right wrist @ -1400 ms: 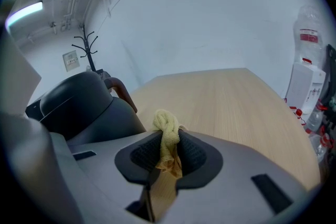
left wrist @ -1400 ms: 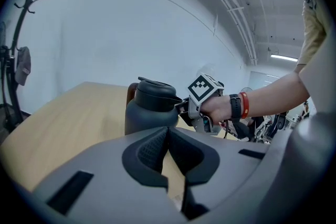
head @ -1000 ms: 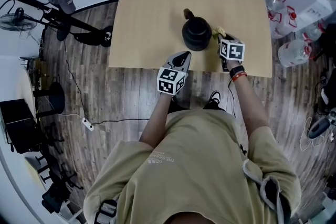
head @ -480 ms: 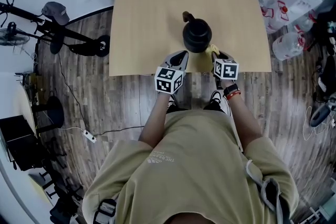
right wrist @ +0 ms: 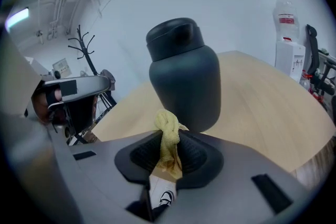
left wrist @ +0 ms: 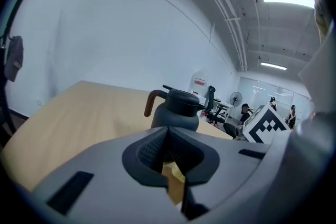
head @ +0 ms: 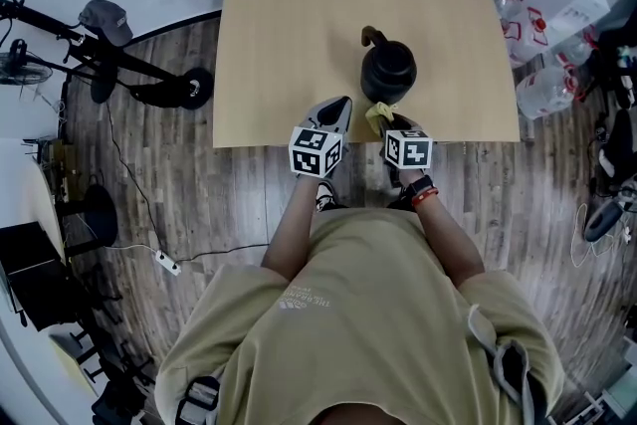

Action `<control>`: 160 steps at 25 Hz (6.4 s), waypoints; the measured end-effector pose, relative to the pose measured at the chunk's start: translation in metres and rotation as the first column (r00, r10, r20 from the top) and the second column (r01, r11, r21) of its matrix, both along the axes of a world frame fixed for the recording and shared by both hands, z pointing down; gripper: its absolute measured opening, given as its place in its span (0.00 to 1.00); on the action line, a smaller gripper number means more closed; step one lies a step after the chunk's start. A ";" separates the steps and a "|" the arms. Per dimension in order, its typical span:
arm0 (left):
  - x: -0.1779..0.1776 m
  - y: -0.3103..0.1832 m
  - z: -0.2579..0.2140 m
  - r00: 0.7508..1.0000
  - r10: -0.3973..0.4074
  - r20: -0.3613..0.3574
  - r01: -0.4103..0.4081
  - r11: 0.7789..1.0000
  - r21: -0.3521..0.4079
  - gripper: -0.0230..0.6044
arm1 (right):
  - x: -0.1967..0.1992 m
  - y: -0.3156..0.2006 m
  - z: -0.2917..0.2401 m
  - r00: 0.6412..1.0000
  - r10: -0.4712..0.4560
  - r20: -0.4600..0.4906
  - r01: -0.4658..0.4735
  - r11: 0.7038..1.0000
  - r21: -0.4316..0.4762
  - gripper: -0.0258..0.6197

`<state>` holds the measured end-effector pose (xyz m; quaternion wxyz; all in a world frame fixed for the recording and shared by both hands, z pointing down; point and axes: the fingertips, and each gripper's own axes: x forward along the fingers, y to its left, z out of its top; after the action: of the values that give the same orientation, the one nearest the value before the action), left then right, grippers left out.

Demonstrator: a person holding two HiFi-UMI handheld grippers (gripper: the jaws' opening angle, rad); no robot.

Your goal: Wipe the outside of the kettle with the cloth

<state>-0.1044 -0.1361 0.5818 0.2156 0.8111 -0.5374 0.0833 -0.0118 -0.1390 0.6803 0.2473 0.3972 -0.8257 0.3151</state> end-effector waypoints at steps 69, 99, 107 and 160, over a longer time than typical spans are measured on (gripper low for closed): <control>0.011 -0.001 0.023 0.998 0.060 -0.013 -0.061 0.996 -0.060 0.08 | 0.003 -0.023 0.035 0.931 0.365 0.004 -0.363 0.925 -0.116 0.18; 0.135 -0.033 0.037 0.992 0.124 0.009 -0.123 0.988 -0.097 0.08 | 0.114 -0.086 0.034 0.973 0.227 -0.039 -0.229 0.971 -0.062 0.18; 0.150 -0.038 0.038 0.995 0.100 0.020 -0.097 0.990 -0.097 0.08 | 0.129 -0.114 0.031 0.988 0.145 -0.050 -0.146 0.989 -0.021 0.18; 0.058 -0.025 -0.064 0.987 -0.140 0.073 0.137 0.990 0.042 0.08 | 0.119 -0.144 -0.124 0.992 0.112 0.054 -0.124 0.939 0.320 0.18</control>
<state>-0.0463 -0.1614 0.5175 0.1854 0.7718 -0.6017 0.0890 0.1069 -0.2826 0.5559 0.1453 0.4756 -0.8450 0.1968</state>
